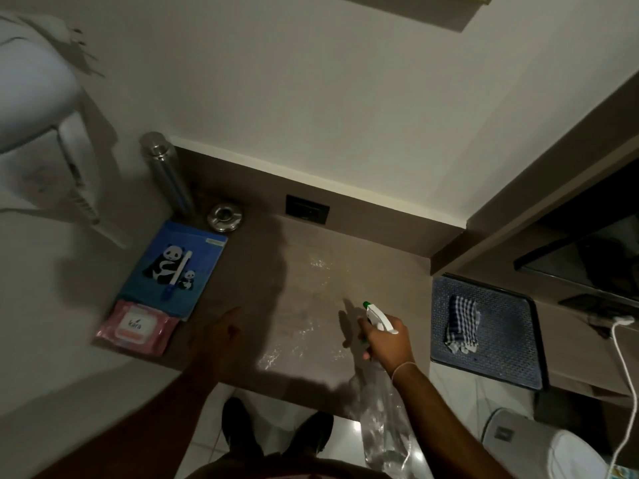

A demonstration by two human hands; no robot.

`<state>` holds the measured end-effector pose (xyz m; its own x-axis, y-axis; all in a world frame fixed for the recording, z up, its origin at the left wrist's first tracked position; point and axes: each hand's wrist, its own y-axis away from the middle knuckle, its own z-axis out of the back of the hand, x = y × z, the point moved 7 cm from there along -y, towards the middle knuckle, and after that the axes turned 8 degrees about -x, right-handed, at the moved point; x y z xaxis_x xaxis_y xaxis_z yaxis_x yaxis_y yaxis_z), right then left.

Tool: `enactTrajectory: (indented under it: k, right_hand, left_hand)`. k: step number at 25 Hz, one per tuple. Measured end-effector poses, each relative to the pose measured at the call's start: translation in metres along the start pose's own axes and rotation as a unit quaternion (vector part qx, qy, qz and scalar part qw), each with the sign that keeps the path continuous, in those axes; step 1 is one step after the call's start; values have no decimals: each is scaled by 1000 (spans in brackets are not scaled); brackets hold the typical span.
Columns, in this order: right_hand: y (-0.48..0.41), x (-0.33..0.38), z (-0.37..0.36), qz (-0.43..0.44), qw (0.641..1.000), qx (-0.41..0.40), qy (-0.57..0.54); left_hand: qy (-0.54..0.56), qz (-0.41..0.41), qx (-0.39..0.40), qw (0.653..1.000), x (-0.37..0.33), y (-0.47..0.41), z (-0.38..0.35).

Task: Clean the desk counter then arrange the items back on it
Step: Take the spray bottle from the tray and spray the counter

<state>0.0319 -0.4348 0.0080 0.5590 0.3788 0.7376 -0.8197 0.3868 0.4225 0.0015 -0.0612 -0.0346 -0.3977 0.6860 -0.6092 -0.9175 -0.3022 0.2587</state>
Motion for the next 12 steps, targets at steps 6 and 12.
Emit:
enactTrajectory:
  k: [6,12]
  right_hand:
    - [13,29,-24,29,997,51,46]
    - [68,44,-82,52,975,184,111]
  left_hand:
    - [-47,24,-35,998,22,10,19]
    - [-81,88,-94,988,47,21,43]
